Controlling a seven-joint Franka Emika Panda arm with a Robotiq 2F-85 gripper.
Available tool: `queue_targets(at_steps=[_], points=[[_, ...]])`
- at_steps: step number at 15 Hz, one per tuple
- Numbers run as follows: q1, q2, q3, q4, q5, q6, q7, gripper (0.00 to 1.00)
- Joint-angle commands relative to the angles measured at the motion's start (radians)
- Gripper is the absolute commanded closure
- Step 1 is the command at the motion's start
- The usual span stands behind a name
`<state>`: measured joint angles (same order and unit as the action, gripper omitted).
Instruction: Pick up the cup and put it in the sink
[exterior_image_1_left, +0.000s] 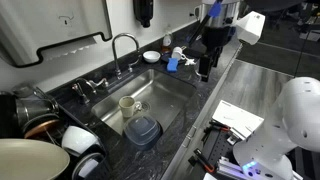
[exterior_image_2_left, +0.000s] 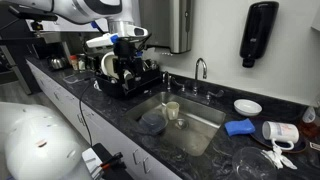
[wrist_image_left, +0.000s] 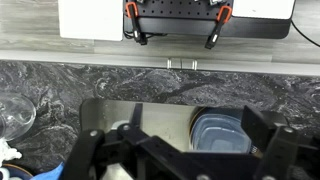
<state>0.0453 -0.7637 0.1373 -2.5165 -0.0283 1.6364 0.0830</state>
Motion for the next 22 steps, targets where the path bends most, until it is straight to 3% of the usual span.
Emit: queue_targets(at_steps=[1,7,15,19,22], points=[[0.011,0.002,-0.008,0.002,-0.005,-0.002,0.006,0.00],[0.011,0.002,-0.008,0.002,-0.005,-0.002,0.006,0.00],[-0.059,0.022,-0.067,-0.035,-0.160,0.175,0.033,0.00],[-0.041,0.077,-0.120,-0.013,-0.126,0.292,-0.014,0.00],[-0.082,0.116,-0.108,-0.021,-0.184,0.361,0.018,0.00]])
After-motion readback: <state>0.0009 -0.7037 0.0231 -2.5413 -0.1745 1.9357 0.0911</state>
